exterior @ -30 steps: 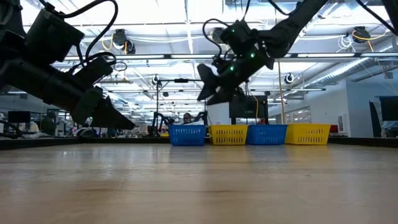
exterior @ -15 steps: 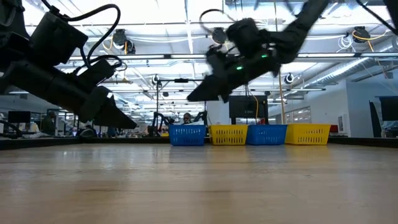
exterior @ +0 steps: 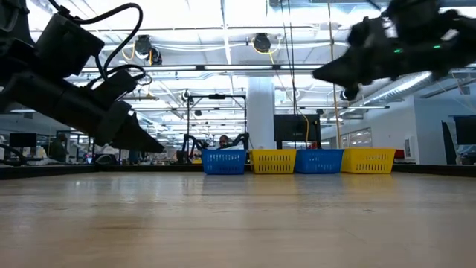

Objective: Pick & Place Travel size toiletries
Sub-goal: Return to Home Position

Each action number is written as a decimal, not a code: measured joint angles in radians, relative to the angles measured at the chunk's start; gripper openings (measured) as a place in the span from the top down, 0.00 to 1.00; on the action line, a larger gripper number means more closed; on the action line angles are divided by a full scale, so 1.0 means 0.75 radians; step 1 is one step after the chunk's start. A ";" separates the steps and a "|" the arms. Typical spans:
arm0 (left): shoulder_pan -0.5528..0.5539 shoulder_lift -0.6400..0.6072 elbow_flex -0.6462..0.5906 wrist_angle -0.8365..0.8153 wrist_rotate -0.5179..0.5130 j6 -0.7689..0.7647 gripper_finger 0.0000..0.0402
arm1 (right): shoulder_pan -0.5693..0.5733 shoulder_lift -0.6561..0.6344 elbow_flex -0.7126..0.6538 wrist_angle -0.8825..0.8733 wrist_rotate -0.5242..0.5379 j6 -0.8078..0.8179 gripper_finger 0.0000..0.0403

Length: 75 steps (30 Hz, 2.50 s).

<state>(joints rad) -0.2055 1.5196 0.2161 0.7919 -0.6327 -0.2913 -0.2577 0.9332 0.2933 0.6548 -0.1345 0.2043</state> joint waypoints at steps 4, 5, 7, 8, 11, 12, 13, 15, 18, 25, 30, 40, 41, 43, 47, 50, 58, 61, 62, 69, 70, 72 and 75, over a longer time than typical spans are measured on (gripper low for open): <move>0.019 0.000 0.000 0.005 -0.002 0.000 0.55 | 0.001 -0.310 -0.103 -0.172 -0.001 0.026 1.00; 0.022 0.000 0.000 0.016 -0.002 0.000 0.55 | 0.001 -0.371 -0.123 -0.203 -0.001 0.027 1.00; 0.033 0.000 0.000 0.044 -0.002 0.000 0.55 | 0.005 -0.469 -0.153 -0.258 -0.001 0.031 1.00; 0.037 0.000 0.000 0.056 -0.002 0.000 0.55 | 0.013 -0.511 -0.171 -0.277 -0.001 0.030 1.00; 0.047 0.000 0.000 0.080 0.000 -0.008 0.55 | 0.055 -0.615 -0.239 -0.295 -0.002 0.017 1.00; 0.050 0.000 0.000 0.093 0.001 -0.012 0.55 | 0.070 -0.644 -0.260 -0.293 -0.002 0.016 1.00; 0.052 0.000 0.000 0.112 0.005 -0.018 0.55 | 0.084 -0.675 -0.282 -0.301 -0.002 0.016 1.00; 0.057 0.000 0.001 0.167 0.010 -0.024 0.55 | 0.109 -0.725 -0.317 -0.291 0.000 0.015 1.00; 0.077 -0.015 0.001 0.256 0.085 0.010 0.55 | 0.145 -0.782 -0.361 -0.288 -0.001 0.014 1.00; 0.160 -0.189 0.003 0.280 0.266 0.095 0.55 | 0.246 -0.894 -0.367 -0.479 -0.036 -0.047 1.00; 0.198 -0.352 0.004 0.160 0.290 0.148 0.55 | 0.325 -0.978 -0.369 -0.579 0.008 -0.097 1.00; 0.255 -0.695 0.003 -0.171 0.285 0.153 0.55 | 0.466 -1.100 -0.371 -0.648 0.257 -0.160 1.00; 0.262 -0.734 0.003 -0.210 0.285 0.149 0.55 | 0.476 -1.110 -0.371 -0.678 0.255 -0.132 1.00; 0.273 -0.809 0.003 -0.289 0.284 0.142 0.55 | 0.497 -1.126 -0.371 -0.745 0.254 -0.077 1.00; 0.291 -0.936 0.003 -0.434 0.284 0.141 0.55 | 0.531 -1.137 -0.371 -0.798 0.248 -0.029 1.00; 0.297 -1.003 0.003 -0.517 0.284 0.133 0.55 | 0.540 -1.134 -0.372 -0.822 0.239 0.004 1.00; 0.301 -1.277 0.003 -0.779 0.489 0.243 0.64 | 0.539 -1.105 -0.372 -0.815 0.243 0.091 1.00; 0.302 -1.434 0.003 -0.948 0.527 0.330 0.78 | 0.539 -1.105 -0.372 -0.815 0.244 0.089 0.99; 0.302 -1.484 0.003 -0.989 0.537 0.351 0.83 | 0.539 -1.105 -0.372 -0.815 0.244 0.087 0.99; 0.298 -1.782 -0.009 -1.203 0.562 0.386 0.96 | 0.538 -1.105 -0.373 -0.815 0.245 0.086 1.00; 0.297 -1.817 -0.025 -1.202 0.573 0.386 0.96 | 0.538 -1.105 -0.373 -0.815 0.245 0.086 1.00; 0.296 -1.880 -0.070 -1.202 0.605 0.377 0.99 | 0.538 -1.105 -0.373 -0.815 0.245 0.086 1.00; 0.296 -1.959 -0.155 -1.186 0.613 0.330 0.99 | 0.538 -1.105 -0.373 -0.815 0.246 0.086 1.00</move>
<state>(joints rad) 0.0166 0.0501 0.0998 -0.0977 -0.1726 -0.0434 0.1459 0.1047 0.0139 0.0437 0.0498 0.2687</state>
